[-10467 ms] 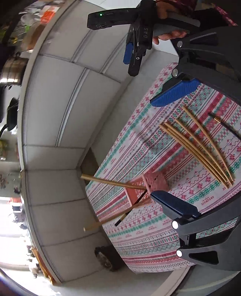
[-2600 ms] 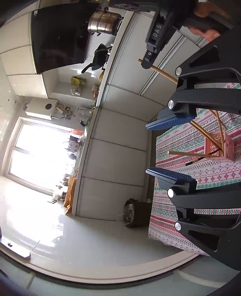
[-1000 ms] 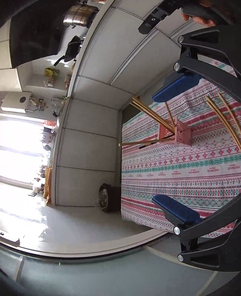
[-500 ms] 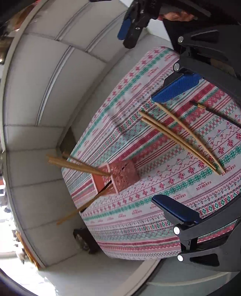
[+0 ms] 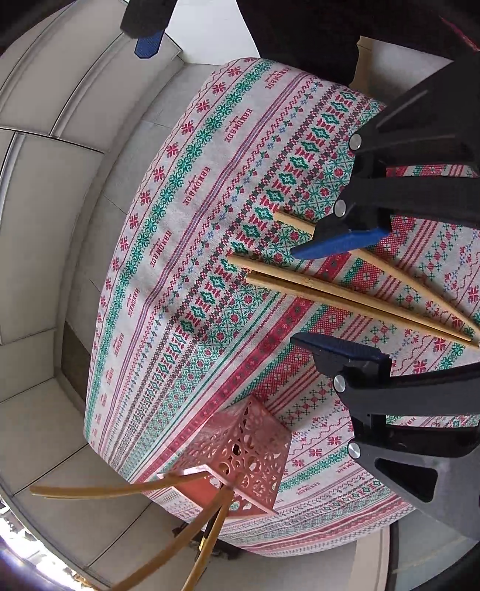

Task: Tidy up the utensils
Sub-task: 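Grasp a wooden chopstick from the pile with the left tool and lift it upright, then grasp a wooden chopstick with the right tool and lift it upright, then carry both held chopsticks upright over the pink cup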

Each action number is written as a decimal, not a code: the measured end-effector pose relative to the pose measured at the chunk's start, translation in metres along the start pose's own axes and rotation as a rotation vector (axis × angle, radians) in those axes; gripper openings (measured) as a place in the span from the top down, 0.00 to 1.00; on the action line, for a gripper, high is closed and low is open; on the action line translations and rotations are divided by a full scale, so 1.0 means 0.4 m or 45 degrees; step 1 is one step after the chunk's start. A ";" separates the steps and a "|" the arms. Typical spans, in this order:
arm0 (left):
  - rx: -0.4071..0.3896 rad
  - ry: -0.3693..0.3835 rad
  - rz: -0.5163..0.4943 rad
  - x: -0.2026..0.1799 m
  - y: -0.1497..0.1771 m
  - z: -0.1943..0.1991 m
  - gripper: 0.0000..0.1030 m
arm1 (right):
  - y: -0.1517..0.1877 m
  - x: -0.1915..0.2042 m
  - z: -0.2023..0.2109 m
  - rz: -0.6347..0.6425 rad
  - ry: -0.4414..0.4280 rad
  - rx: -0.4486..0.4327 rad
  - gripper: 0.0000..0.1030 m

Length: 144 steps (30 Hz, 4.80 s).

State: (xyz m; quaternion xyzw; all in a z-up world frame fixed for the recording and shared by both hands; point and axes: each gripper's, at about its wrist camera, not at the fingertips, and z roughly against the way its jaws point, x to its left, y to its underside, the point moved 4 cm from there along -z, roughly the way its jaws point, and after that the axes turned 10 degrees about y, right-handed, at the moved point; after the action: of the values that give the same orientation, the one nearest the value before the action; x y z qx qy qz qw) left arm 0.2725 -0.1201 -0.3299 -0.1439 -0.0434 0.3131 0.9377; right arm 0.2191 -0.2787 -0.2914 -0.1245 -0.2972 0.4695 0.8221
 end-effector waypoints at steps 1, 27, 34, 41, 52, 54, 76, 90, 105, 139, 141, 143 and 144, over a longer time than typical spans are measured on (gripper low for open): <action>0.011 0.002 0.003 0.002 -0.002 -0.008 0.64 | -0.001 -0.004 -0.003 -0.014 -0.009 0.013 0.06; 0.182 0.007 -0.025 0.043 -0.077 -0.142 0.82 | -0.011 -0.039 -0.032 -0.130 -0.061 0.088 0.06; 0.215 0.011 -0.030 0.057 -0.067 -0.170 0.84 | -0.012 -0.044 -0.034 -0.138 -0.057 0.093 0.06; 0.300 0.120 0.108 0.093 -0.058 -0.176 0.92 | -0.009 -0.041 -0.048 -0.139 -0.047 0.121 0.06; -0.177 0.053 0.457 0.212 0.113 0.012 0.94 | 0.018 0.041 -0.127 -0.078 0.004 0.288 0.06; -0.306 0.001 0.517 0.231 0.149 0.094 0.94 | 0.013 0.093 -0.150 -0.057 0.015 0.309 0.06; -0.984 -0.254 0.698 0.243 0.296 0.524 0.94 | 0.072 0.377 -0.445 0.112 0.551 0.551 0.55; -0.986 -0.274 0.780 0.252 0.327 0.542 0.94 | 0.107 0.461 -0.252 0.142 0.182 0.177 0.91; -0.996 -0.306 0.833 0.232 0.329 0.549 0.94 | 0.017 0.527 0.188 0.319 -0.096 -0.415 0.92; -1.008 -0.265 0.876 0.265 0.354 0.548 0.94 | 0.108 0.382 -0.380 -0.004 0.265 0.280 0.92; -1.017 -0.265 0.874 0.262 0.353 0.549 0.94 | 0.101 0.368 -0.325 -0.014 0.184 0.182 0.92; -1.039 -0.259 0.875 0.259 0.351 0.554 0.94 | 0.080 0.369 -0.258 -0.008 0.119 0.083 0.92; -1.049 -0.256 0.876 0.258 0.349 0.555 0.94 | 0.065 0.370 -0.223 -0.008 0.083 0.040 0.92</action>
State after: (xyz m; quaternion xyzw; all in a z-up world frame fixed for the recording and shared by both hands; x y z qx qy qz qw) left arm 0.2369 0.1022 -0.1602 -0.4746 -0.2022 0.5710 0.6386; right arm 0.3116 -0.1329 -0.3197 -0.1259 -0.2633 0.4672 0.8346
